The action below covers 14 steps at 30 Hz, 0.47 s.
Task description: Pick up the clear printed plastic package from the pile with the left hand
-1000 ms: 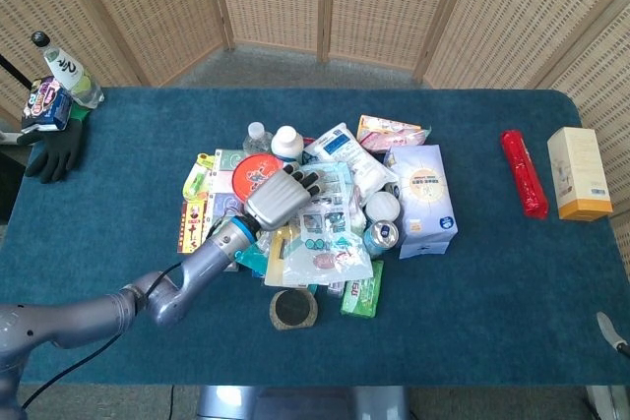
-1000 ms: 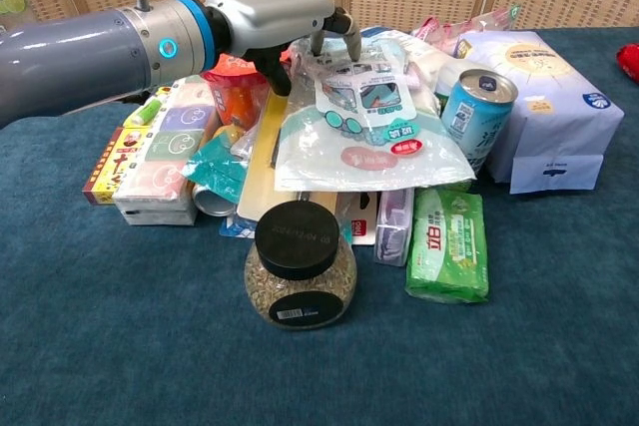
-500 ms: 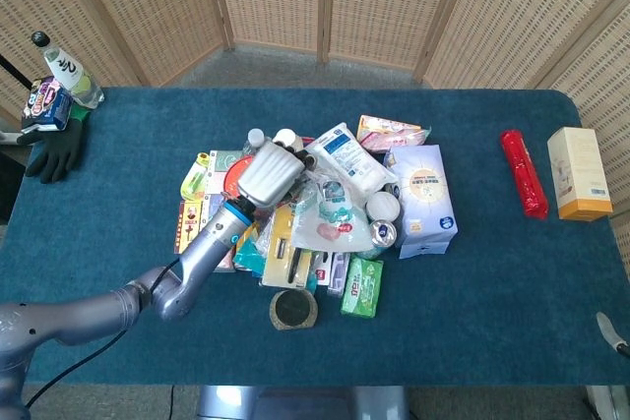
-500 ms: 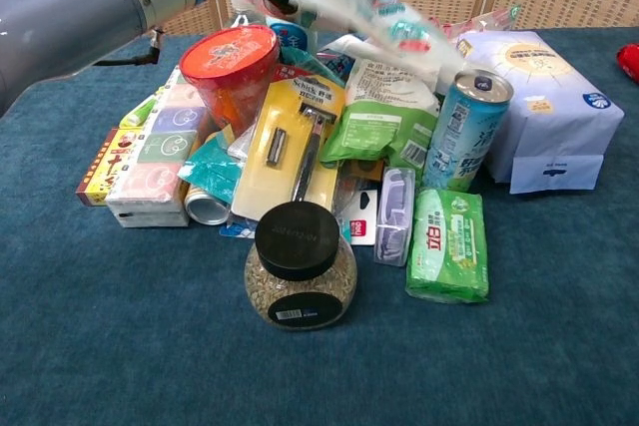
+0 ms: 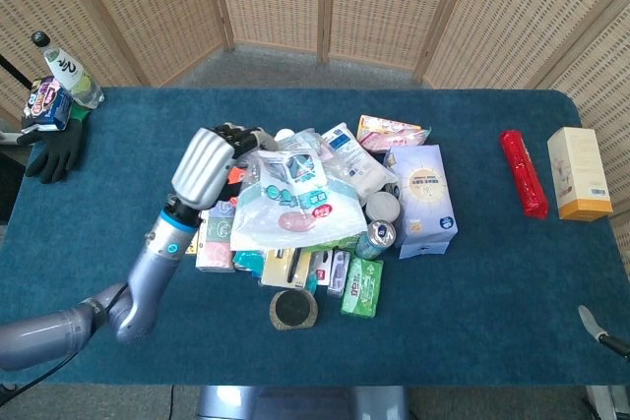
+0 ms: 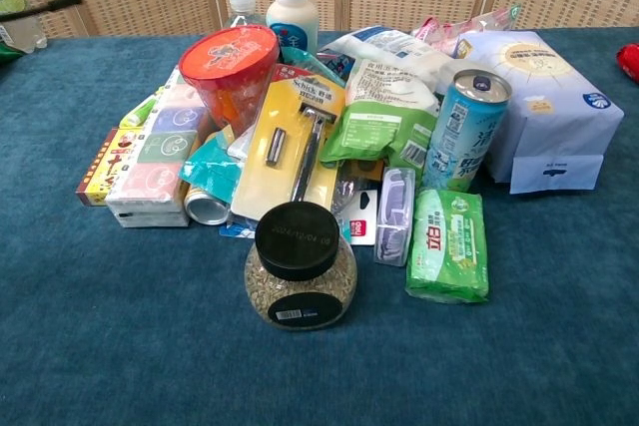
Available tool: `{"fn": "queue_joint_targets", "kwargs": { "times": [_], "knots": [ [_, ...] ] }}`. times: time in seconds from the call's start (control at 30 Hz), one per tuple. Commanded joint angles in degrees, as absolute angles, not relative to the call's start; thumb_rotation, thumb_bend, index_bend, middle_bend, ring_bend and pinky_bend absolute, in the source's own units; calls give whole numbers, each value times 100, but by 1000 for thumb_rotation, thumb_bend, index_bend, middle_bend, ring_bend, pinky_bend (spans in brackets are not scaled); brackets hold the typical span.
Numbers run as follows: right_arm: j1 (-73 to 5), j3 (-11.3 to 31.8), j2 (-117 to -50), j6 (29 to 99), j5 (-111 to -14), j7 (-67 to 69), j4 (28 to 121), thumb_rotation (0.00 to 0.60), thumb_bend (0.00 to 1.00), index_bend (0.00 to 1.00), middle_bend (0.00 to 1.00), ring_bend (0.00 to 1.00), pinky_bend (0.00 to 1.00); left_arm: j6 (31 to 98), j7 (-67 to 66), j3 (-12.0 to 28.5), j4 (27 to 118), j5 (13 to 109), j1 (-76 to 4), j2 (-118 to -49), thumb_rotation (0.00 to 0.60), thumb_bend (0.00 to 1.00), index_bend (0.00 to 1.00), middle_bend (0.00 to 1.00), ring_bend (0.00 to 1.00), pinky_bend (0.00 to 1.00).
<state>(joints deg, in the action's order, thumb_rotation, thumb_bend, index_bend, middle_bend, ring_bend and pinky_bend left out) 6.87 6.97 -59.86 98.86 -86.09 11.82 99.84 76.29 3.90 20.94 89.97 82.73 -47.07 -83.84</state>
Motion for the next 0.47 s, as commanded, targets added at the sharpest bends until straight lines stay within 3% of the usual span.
{"fn": "queue_joint_targets", "kwargs": {
  "times": [0.03,0.47],
  "knots": [
    [615,703,-6039,9786,-8614,1210,9920,572,222,0,236,0,0,8223,839,2074,9701,8551,-4186,-7854,600,542,580,568,798,592],
    [415,696,-6149,9585,-8741,1026,9970,574,220,0,236,0,0,8589,1020,2045,10412,8781,-3756,-7319,600,531,573,562,792,576]
  ]
}}
